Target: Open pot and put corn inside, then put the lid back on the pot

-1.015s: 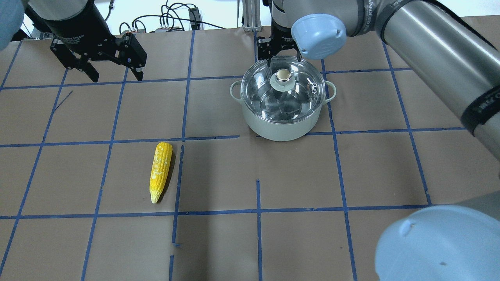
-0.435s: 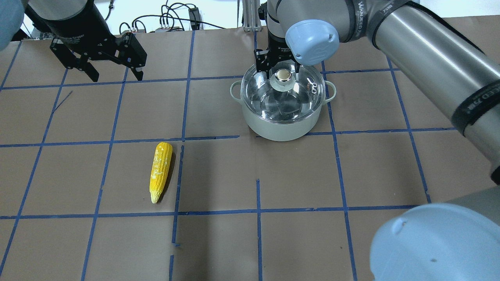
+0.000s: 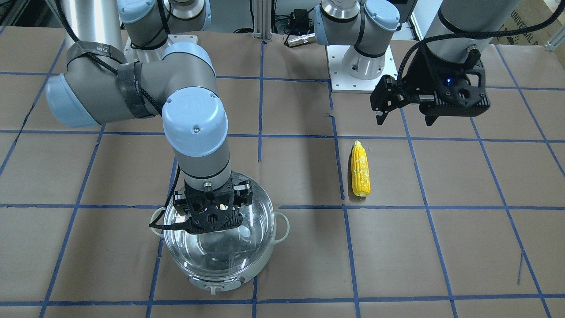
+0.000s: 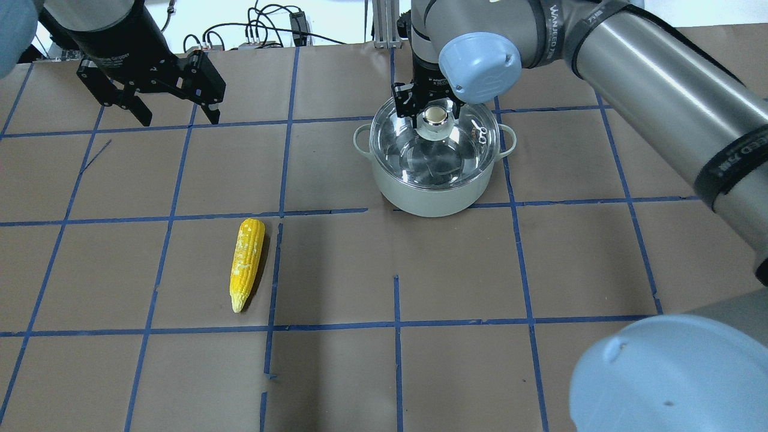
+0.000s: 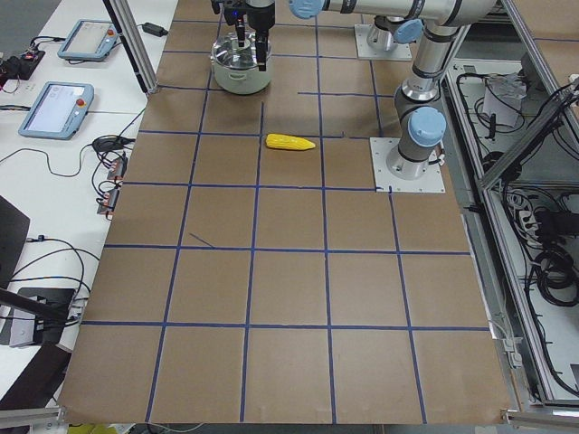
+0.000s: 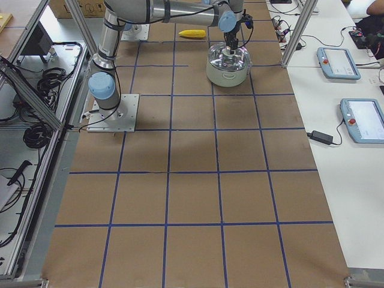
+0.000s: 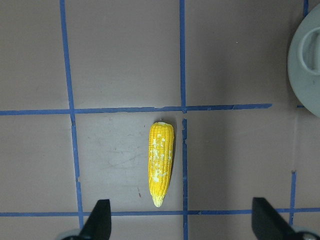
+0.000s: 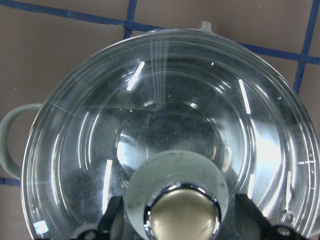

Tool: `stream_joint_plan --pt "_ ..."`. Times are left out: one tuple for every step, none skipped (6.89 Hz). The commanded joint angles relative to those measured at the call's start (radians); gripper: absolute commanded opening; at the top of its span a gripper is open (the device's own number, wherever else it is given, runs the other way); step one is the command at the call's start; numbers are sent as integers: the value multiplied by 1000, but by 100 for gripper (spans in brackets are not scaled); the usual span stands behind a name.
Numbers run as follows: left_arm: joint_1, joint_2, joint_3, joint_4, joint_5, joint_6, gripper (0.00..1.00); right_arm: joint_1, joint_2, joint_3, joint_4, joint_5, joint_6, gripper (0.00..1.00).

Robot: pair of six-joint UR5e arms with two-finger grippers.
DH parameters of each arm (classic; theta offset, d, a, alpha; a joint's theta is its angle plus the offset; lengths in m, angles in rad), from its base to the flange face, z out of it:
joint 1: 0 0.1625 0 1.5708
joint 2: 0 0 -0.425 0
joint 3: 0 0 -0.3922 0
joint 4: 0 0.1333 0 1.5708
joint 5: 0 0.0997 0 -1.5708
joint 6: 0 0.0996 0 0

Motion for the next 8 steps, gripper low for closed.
stream_joint_plan --pt "0 0 1 1 0 -1 100 -1 -1 2 2 0 -5 75" --pt "0 0 -1 1 -1 -1 100 -1 -3 2 13 0 -6 74" --pt "0 0 1 1 -1 -1 100 -1 -3 2 20 0 -8 72" --pt "0 0 1 1 0 -1 100 -1 -3 9 22 0 -20 72" --pt "0 0 1 1 0 -1 100 -1 -4 15 22 0 -22 71" --pt "0 0 1 1 0 -1 100 -2 -6 13 21 0 -26 62" --pt "0 2 1 1 0 1 100 -2 -5 9 21 2 -26 54" --pt "0 0 1 1 0 1 100 -2 -5 7 21 2 -26 47"
